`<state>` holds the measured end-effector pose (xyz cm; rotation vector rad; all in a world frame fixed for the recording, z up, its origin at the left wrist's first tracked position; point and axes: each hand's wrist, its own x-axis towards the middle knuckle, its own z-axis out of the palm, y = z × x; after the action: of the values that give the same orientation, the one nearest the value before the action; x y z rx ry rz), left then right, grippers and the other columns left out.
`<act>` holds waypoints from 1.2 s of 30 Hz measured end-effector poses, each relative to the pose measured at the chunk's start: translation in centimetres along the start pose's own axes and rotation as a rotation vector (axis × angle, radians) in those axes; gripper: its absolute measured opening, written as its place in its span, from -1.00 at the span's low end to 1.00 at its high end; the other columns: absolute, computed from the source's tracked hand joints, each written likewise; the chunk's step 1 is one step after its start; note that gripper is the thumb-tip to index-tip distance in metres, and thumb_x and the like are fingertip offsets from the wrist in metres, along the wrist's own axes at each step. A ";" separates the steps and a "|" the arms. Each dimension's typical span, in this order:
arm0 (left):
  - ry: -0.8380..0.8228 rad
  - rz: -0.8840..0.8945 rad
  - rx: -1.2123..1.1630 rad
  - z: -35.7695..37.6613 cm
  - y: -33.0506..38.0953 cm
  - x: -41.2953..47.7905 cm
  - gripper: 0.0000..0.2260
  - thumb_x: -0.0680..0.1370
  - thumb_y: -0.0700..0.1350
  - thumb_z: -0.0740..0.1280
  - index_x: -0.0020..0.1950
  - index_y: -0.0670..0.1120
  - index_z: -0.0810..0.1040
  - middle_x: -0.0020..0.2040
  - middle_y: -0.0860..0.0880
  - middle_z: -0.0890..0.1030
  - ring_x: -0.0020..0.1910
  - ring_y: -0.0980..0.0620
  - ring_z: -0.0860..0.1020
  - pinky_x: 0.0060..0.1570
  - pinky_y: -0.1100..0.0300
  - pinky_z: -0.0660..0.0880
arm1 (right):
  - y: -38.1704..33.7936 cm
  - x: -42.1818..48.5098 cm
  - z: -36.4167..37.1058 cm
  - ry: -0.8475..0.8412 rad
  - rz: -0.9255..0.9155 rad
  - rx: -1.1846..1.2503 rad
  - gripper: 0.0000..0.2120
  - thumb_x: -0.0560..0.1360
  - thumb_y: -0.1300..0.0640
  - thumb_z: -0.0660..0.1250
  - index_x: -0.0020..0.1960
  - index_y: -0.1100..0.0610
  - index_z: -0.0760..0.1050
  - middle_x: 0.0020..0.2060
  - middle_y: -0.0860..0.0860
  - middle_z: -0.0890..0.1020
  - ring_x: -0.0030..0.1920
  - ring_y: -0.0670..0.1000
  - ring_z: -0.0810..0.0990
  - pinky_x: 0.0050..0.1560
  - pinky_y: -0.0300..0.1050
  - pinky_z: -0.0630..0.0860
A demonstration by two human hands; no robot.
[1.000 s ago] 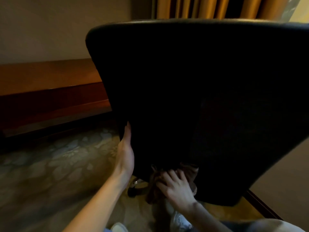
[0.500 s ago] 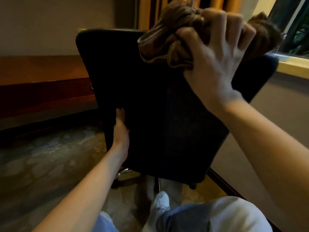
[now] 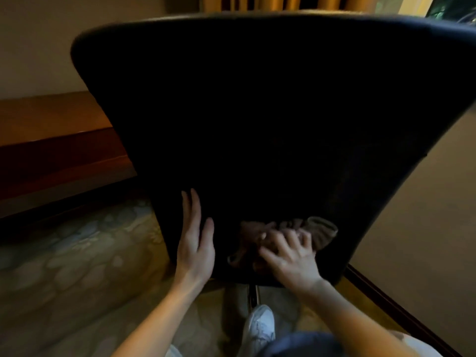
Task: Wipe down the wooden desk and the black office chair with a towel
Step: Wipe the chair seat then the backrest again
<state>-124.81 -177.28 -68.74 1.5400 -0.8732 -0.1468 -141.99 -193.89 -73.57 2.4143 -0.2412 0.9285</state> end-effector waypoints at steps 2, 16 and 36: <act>-0.008 0.009 -0.021 0.6 -0.3 0.3 -0.43 0.65 0.16 0.10 0.63 0.32 -0.02 0.64 0.32 -0.08 0.61 0.29 -0.10 0.58 0.11 -0.03 | -0.9 -3.0 1.6 -0.218 -0.116 0.016 -0.60 0.28 -0.05 0.56 0.11 -0.15 0.63 0.14 0.06 0.44 0.10 0.17 0.41 0.06 0.22 0.51; 0.070 -0.098 0.139 2.7 3.3 1.2 -0.41 0.74 -0.09 0.17 0.69 -0.07 -0.05 0.68 -0.04 -0.06 0.65 0.03 -0.07 0.62 0.06 -0.08 | 5.7 9.3 -19.4 0.405 0.094 0.124 -0.75 0.61 0.03 0.27 0.13 -0.03 0.71 0.26 0.11 0.54 0.22 0.17 0.43 0.16 0.17 0.29; 0.261 0.363 0.520 4.5 5.5 4.9 -0.30 0.65 -0.19 0.20 0.69 0.01 -0.13 0.69 -0.11 -0.16 0.66 -0.05 -0.21 0.53 -0.40 -0.16 | 7.2 4.0 -4.7 0.441 0.185 0.023 -0.78 0.50 0.00 0.39 0.15 -0.11 0.60 0.24 0.05 0.48 0.16 0.17 0.46 0.19 0.18 0.29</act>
<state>-126.32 -183.36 -62.71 1.7899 -1.0105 0.5729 -144.20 -197.23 -65.01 2.1615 -0.2916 1.5219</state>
